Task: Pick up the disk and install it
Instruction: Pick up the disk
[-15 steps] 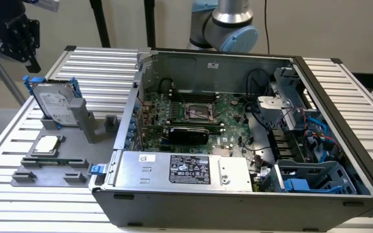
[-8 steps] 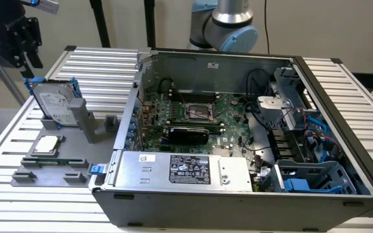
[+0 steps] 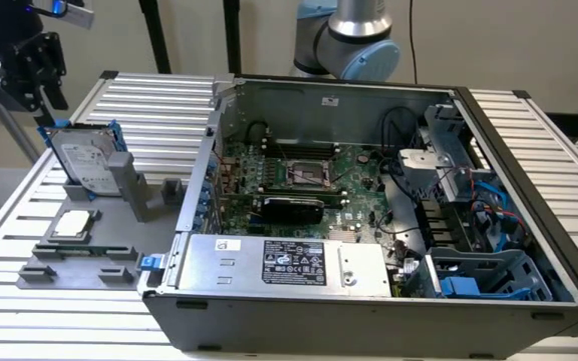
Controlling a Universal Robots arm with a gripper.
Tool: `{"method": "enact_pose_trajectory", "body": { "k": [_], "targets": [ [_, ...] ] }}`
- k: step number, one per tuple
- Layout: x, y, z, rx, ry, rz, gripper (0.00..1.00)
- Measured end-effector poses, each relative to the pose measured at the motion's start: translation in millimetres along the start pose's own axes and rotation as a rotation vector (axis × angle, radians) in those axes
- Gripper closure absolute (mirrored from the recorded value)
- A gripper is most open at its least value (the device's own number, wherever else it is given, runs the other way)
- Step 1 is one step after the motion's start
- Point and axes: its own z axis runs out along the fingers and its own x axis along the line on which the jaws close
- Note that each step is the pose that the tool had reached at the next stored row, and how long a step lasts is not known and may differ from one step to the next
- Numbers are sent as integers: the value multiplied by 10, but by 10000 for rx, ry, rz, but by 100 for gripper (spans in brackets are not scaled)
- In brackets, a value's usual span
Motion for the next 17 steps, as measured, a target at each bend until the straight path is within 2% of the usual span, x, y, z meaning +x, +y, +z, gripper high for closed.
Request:
{"method": "enact_pose_trajectory", "body": {
  "k": [17],
  "targets": [
    [6,-11,309,0,3,-100,0]
  ]
}}
